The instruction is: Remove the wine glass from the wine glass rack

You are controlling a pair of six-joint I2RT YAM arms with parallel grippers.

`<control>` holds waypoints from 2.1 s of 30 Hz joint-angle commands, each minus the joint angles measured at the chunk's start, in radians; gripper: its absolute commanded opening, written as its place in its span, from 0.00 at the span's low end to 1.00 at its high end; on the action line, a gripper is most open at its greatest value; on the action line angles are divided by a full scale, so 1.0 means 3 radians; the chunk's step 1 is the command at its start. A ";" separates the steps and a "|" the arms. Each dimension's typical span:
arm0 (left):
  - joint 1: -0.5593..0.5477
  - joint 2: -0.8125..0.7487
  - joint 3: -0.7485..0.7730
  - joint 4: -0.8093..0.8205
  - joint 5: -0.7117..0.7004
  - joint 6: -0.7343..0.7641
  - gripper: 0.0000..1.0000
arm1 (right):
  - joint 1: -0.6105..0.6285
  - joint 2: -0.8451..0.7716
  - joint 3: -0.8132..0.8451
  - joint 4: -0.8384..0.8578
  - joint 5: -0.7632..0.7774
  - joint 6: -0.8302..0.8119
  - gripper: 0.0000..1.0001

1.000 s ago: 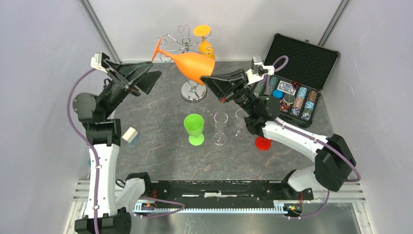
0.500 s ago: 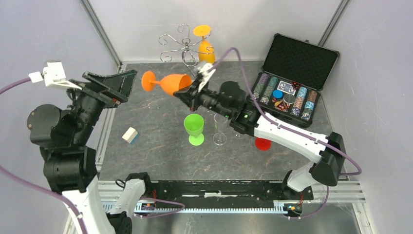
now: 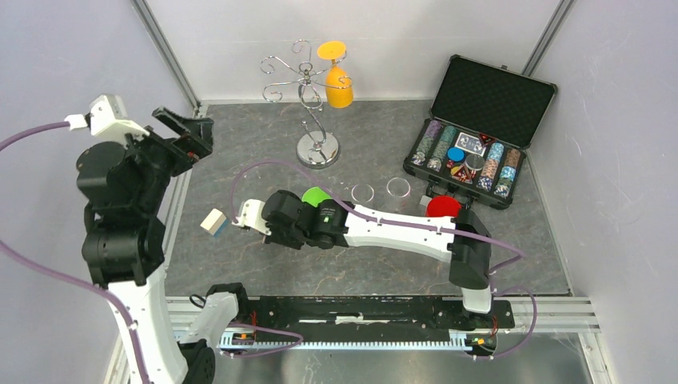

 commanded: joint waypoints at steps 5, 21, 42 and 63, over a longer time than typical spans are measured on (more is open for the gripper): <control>0.0000 0.0192 -0.0131 0.0101 0.0076 0.0076 1.00 | 0.0084 0.0152 0.0289 -0.0410 0.0315 -0.0301 0.04; 0.0000 0.0249 -0.0181 0.0158 0.0099 0.0084 1.00 | 0.0094 0.0455 0.0756 -0.0692 0.0281 -0.0427 0.19; 0.0000 0.0229 -0.0177 0.0156 0.0051 0.0144 1.00 | 0.0089 0.0094 0.0763 -0.0401 -0.0013 -0.0381 0.65; 0.0000 0.0161 -0.0307 0.0289 0.0246 0.0073 1.00 | -0.1548 -0.1686 -0.0542 0.1490 -0.0265 0.0968 0.83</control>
